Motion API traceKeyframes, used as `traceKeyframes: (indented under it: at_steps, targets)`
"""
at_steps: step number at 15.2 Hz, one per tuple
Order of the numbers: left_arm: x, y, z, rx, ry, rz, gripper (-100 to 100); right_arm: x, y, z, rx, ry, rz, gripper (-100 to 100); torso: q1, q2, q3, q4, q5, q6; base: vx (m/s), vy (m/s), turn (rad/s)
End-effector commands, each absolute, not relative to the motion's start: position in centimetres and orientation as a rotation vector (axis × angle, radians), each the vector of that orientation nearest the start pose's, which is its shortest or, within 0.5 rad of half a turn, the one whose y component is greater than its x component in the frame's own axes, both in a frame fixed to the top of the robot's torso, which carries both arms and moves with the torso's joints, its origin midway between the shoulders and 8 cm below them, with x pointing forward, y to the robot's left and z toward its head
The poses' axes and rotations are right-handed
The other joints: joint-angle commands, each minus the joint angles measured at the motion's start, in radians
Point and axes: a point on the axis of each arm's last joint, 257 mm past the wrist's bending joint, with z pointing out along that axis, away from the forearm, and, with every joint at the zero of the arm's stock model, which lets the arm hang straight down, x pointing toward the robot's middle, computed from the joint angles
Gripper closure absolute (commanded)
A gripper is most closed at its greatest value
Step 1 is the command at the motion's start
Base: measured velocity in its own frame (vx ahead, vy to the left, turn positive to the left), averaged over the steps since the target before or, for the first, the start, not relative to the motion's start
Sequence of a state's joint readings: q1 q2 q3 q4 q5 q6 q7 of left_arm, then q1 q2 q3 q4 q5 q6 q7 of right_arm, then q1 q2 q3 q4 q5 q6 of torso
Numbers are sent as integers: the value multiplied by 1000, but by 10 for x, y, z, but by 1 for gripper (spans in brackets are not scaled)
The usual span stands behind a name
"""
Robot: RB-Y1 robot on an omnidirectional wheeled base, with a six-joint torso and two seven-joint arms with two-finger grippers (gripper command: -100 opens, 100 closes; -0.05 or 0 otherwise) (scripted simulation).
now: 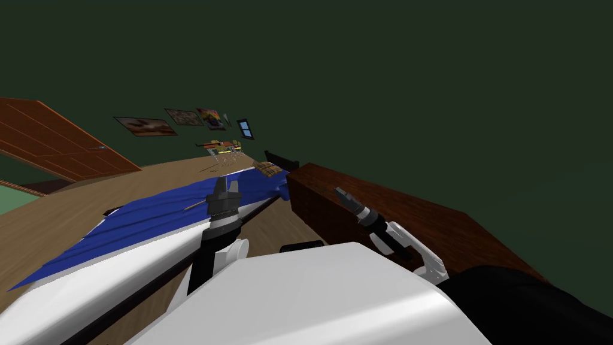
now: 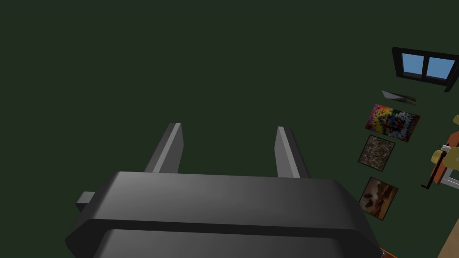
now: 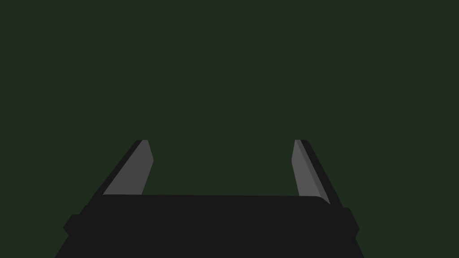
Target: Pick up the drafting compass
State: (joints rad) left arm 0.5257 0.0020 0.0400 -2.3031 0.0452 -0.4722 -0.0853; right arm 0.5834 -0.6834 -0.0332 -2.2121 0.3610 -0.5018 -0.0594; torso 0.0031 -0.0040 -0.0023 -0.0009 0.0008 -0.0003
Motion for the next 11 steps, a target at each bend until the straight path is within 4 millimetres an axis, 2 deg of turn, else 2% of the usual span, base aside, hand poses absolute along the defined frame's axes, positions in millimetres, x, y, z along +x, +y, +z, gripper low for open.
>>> traceKeyframes:
  at_steps: [1,2,3,5,6,8,9,10,11]
  targets:
    - [338,300,22,-668,625,-1197,0,340,-218,-92,-76,1457,966,-100,0,0,0,0,0,0,60,49,63]
    - [338,300,22,-668,625,-1197,0,340,-218,-93,-82,1461,965,-100,0,0,0,0,0,0,39,36,15]
    - [338,300,22,-668,625,-1197,0,338,-221,-106,-127,1509,927,-100,0,0,0,0,0,0,45,40,48]
    - [338,300,22,-668,625,-1197,0,337,-221,-108,-148,1523,924,-100,0,1,0,0,0,0,37,38,42]
    - [338,300,22,-668,625,-1197,0,335,-225,-121,-196,1571,885,-100,0,1,1,0,0,0,41,34,64]
    - [338,300,22,-668,625,-1197,0,334,-225,-122,-215,1584,881,-100,-1,1,0,0,0,0,43,31,36]
    - [338,300,22,-668,625,-1197,0,332,-230,-136,-267,1632,841,-100,-1,1,0,0,0,0,43,35,52]
    - [338,300,22,-668,625,-1197,0,331,-230,-137,-285,1642,837,-100,-1,1,0,0,0,0,52,42,66]
    - [338,300,22,-668,625,-1197,0,328,-236,-149,-324,1681,799,-100,0,0,0,0,0,0,68,51,85]
